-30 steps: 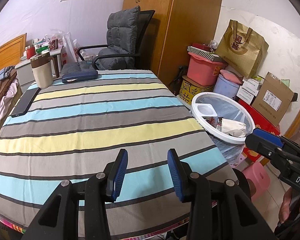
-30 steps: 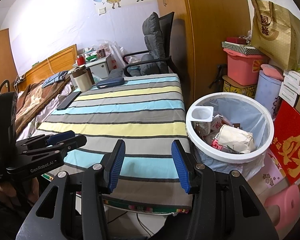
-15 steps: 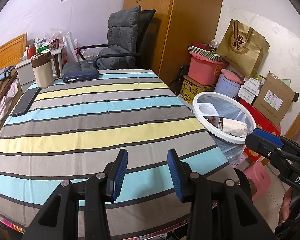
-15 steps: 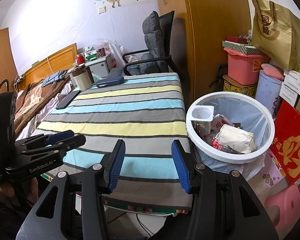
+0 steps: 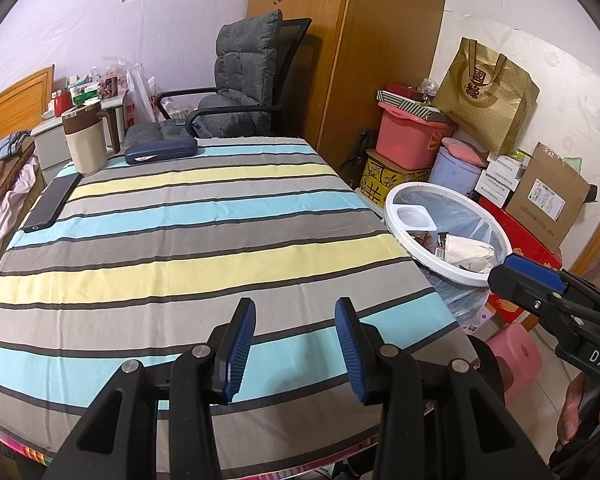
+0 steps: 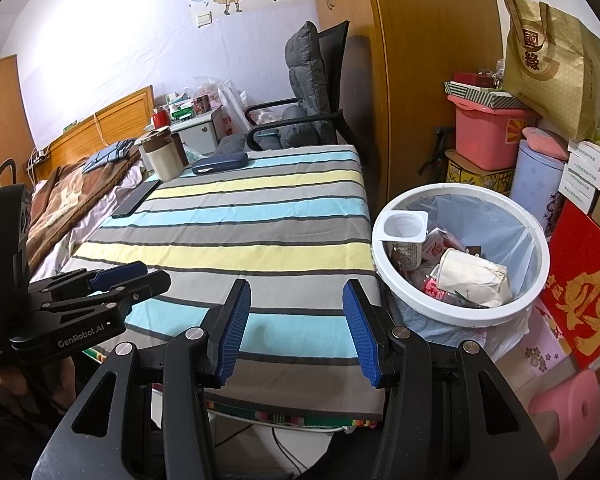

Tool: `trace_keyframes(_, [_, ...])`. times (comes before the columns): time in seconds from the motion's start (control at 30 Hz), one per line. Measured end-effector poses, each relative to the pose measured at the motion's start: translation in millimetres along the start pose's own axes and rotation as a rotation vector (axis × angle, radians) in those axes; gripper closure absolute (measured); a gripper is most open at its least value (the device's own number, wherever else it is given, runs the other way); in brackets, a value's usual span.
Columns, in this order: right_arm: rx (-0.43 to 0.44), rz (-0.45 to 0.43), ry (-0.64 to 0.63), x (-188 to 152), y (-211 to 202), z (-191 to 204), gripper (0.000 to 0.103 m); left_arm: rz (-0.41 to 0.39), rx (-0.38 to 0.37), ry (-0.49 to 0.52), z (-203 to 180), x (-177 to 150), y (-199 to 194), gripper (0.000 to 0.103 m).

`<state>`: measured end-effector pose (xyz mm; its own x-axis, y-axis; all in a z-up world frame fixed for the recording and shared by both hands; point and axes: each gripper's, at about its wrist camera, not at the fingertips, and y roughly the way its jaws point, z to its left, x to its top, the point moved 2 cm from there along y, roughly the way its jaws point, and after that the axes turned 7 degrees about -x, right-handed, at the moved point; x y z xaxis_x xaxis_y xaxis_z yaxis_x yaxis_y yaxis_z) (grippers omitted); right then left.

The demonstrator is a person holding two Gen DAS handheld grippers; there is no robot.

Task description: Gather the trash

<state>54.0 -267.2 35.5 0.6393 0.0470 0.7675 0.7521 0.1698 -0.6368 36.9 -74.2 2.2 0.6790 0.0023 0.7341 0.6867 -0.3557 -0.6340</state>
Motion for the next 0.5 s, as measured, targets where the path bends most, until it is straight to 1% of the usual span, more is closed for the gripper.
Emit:
trace_keyframes(0.23, [0.0, 0.001, 0.0, 0.1, 0.1, -0.2, 0.053, 0.0, -0.011, -0.004, -1.1, -0.4, -0.3, 0.062])
trace_keyframes(0.5, [0.0, 0.008, -0.001, -2.0, 2.1, -0.4, 0.053, 0.009, 0.01, -0.001, -2.5, -1.0, 1.3, 0.062])
